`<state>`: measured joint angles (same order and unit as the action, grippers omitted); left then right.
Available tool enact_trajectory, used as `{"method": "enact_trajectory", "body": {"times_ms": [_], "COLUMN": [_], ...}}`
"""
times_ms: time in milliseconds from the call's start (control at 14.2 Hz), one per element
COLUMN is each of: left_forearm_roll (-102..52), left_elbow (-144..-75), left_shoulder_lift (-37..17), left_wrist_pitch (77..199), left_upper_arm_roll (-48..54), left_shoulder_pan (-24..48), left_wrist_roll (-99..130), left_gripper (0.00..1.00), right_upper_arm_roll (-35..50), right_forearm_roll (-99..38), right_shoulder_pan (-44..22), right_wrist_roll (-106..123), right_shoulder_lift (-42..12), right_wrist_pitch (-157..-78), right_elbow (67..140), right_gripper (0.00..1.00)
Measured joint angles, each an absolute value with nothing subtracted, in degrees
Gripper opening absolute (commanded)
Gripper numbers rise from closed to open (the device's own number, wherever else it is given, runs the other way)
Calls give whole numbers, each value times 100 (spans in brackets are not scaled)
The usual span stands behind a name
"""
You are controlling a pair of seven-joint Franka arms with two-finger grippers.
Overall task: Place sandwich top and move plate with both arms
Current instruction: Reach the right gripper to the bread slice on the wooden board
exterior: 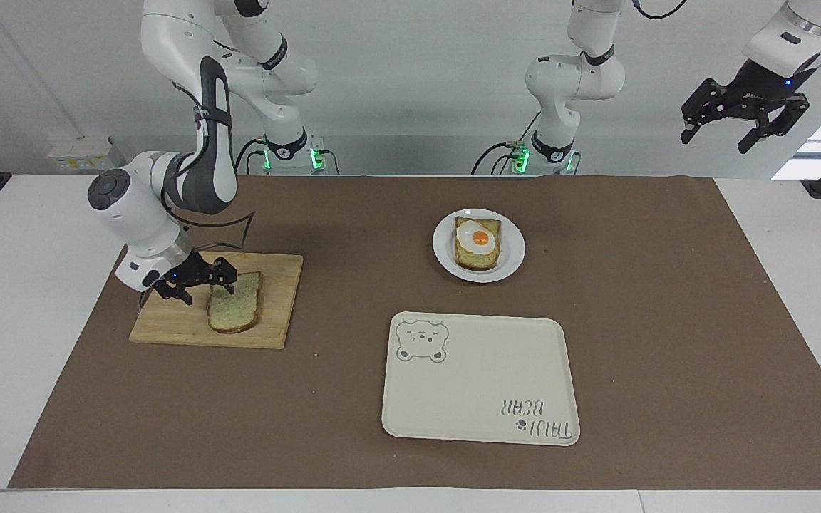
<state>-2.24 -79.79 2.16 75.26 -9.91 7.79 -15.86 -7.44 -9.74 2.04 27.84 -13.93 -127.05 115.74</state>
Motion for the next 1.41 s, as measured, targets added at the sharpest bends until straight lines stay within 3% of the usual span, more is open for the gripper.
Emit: {"method": "enact_trajectory", "body": {"times_ms": [633,845,915,985,1408], "left_forearm_roll": [-224,-224,-224,-224,-224], "left_elbow": [-7980,-7980,-7980,-7980,-7980], "left_shoulder_lift": [216,216,216,216,216], "left_wrist_pitch": [7526,7526,7526,7526,7526], "left_upper_arm_roll": [-991,-991,-991,-991,-991], "left_shoulder_pan": [779,779,779,779,779], "left_wrist_roll": [-1586,-1586,-1586,-1586,-1586], "left_gripper": [100,100,100,100,100], "right_upper_arm_roll": [-737,-733,-729,-718,-727], "right_forearm_roll": [-1210,-1210,-1211,-1219,-1248], "right_shoulder_pan": [271,267,262,256,250], "right_wrist_roll": [2892,2893,2893,2893,2889], "right_shoulder_lift": [-1473,-1476,-1476,-1476,-1427], "right_wrist_pitch": [-12746,-12849,-12849,-12849,-12855], "right_elbow": [11701,11754,11760,11761,11760], "right_gripper": [97,35,11,0,0]}}
